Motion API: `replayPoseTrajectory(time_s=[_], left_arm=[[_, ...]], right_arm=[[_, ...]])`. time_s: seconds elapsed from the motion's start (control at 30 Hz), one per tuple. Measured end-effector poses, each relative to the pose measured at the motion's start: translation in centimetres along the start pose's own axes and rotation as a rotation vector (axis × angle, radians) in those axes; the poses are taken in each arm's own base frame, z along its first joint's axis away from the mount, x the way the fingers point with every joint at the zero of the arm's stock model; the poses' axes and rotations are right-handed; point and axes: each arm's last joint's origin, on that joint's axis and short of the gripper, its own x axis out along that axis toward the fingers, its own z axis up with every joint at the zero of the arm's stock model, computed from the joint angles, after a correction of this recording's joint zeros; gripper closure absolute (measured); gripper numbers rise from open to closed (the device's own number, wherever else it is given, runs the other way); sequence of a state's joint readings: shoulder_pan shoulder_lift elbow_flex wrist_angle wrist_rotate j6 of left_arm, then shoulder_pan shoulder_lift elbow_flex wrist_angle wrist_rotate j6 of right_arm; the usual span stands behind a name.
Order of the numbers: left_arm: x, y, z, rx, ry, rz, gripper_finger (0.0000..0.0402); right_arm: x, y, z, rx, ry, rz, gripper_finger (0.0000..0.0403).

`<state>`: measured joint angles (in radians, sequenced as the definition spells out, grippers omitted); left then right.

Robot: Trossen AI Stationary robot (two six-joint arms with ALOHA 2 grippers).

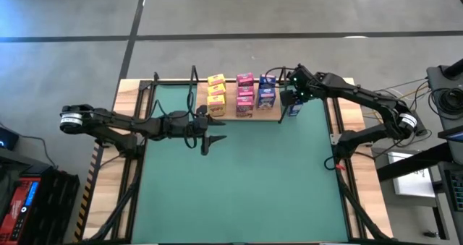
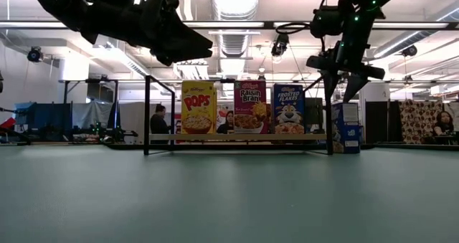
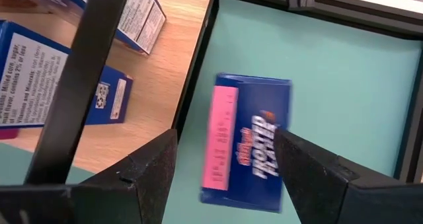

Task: Stack cereal on shelf
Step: Put the blue cereal box on the shelf and align with the other blue cereal boxes

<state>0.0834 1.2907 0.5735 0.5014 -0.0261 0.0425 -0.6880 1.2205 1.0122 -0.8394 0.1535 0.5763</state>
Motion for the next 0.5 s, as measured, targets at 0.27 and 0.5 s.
replayPoseTrajectory(time_s=[0.27, 0.5], left_arm=[[0.00, 0.08, 0.00, -0.004, 0.000, 0.003, 0.0184], [0.00, 0.10, 0.00, -0.005, 0.000, 0.003, 0.0184]], right_arm=[[-0.29, -0.07, 0.00, -0.031, 0.012, -0.012, 0.0163], [-0.15, -0.11, -0.10, -0.040, 0.029, -0.024, 0.0149]])
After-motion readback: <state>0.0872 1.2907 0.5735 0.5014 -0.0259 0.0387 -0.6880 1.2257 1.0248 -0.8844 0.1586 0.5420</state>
